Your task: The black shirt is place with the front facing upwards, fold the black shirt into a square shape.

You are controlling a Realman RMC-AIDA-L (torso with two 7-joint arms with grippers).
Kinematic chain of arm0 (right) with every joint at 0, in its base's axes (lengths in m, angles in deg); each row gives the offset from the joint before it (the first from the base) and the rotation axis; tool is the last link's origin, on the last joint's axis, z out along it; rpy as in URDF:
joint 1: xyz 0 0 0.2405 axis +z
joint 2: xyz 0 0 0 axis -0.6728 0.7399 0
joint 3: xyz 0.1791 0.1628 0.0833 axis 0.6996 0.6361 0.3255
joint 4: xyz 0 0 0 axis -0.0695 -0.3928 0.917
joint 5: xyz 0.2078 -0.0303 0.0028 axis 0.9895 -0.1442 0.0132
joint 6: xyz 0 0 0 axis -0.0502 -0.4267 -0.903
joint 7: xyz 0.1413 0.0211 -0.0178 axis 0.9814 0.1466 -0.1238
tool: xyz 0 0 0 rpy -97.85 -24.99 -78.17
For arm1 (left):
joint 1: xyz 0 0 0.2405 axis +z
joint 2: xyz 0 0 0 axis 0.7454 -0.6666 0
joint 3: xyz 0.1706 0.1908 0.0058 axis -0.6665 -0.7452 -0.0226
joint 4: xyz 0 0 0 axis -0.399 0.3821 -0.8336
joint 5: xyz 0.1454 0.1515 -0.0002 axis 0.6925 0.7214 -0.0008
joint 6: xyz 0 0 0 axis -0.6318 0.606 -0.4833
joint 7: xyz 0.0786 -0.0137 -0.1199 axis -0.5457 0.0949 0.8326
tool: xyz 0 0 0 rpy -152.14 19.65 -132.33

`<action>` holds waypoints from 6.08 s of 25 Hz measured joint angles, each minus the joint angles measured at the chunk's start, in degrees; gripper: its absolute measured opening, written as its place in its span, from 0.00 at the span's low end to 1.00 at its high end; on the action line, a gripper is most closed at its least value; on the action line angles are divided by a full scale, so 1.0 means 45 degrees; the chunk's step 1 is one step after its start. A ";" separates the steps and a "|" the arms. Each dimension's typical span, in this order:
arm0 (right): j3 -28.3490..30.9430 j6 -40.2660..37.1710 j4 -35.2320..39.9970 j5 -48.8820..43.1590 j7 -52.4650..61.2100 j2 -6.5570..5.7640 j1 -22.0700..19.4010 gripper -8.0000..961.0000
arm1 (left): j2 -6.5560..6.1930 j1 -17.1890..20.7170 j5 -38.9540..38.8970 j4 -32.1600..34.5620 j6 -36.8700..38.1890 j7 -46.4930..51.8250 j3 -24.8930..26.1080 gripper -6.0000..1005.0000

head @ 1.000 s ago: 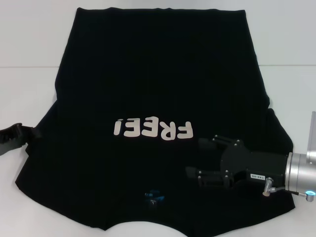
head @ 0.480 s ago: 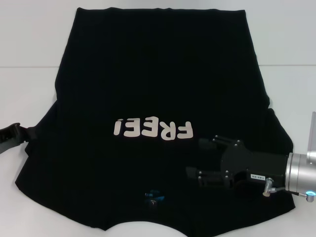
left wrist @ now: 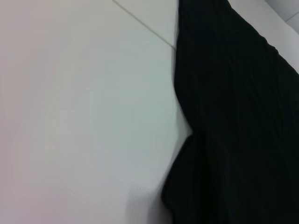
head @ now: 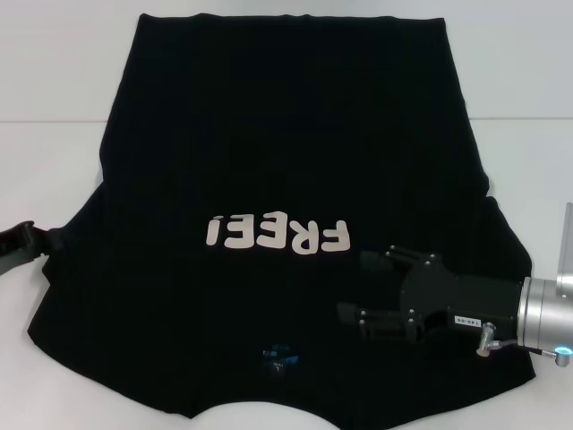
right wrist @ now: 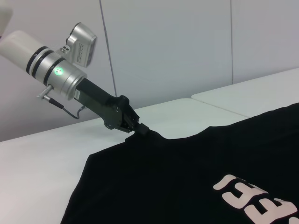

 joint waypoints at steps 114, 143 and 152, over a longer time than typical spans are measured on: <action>0.0014 -0.2248 0.7077 -0.5090 1.8103 -0.2230 -0.0530 0.95 | 0.2029 0.2314 -0.3262 0.2124 0.7355 -1.3235 -0.0266 0.95; -0.0859 0.0808 0.3435 -0.9148 2.0287 -0.2303 0.2629 0.95 | 0.1954 0.2364 -0.3162 0.2036 0.7750 -1.3316 -0.0425 0.95; -0.1192 0.1327 0.3147 -0.9160 2.0379 -0.2168 0.2777 0.95 | 0.1954 0.2345 -0.3162 0.2036 0.7650 -1.3319 -0.0427 0.95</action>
